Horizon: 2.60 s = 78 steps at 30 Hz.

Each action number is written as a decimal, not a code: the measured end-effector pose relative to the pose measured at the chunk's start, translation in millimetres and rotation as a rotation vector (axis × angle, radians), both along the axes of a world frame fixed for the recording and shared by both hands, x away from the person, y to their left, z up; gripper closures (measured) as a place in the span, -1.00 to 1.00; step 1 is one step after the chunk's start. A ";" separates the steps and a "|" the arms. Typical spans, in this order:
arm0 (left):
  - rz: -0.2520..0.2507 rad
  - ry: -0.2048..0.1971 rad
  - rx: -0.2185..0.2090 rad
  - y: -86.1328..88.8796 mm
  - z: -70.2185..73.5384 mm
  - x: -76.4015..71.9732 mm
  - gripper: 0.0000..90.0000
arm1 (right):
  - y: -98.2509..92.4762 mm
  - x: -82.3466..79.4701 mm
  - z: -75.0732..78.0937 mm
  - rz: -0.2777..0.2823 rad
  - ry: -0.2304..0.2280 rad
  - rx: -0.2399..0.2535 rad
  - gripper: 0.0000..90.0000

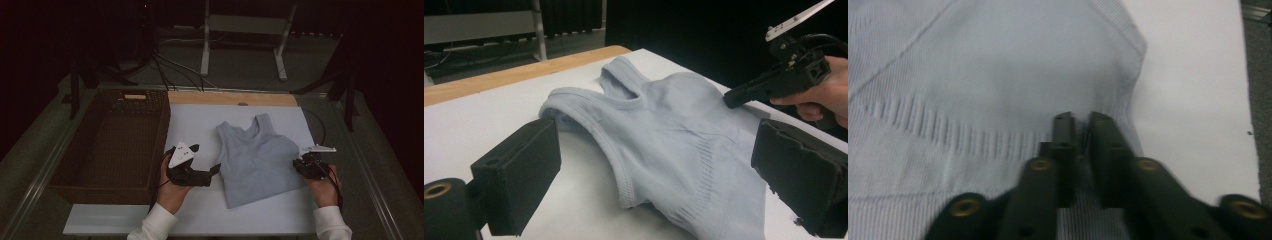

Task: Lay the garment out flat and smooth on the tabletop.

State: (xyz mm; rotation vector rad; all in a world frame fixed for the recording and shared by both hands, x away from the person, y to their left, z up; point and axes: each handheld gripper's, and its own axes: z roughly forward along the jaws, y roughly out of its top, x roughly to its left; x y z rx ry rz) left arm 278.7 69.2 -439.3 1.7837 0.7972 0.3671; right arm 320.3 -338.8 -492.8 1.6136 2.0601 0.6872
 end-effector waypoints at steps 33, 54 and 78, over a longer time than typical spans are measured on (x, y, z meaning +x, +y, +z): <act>-0.007 0.083 0.135 -57.1 -36.2 -1.9 -0.61 | -20.0 -22.1 8.8 -0.067 -0.072 -0.043 0.95; -0.023 0.164 0.126 -71.4 -61.2 2.3 -0.32 | -21.3 -26.4 10.9 -0.069 -0.126 -0.018 0.06; -0.046 0.227 0.164 -79.3 -66.5 2.3 0.88 | -18.0 -28.1 15.0 -0.034 -0.167 -0.021 0.00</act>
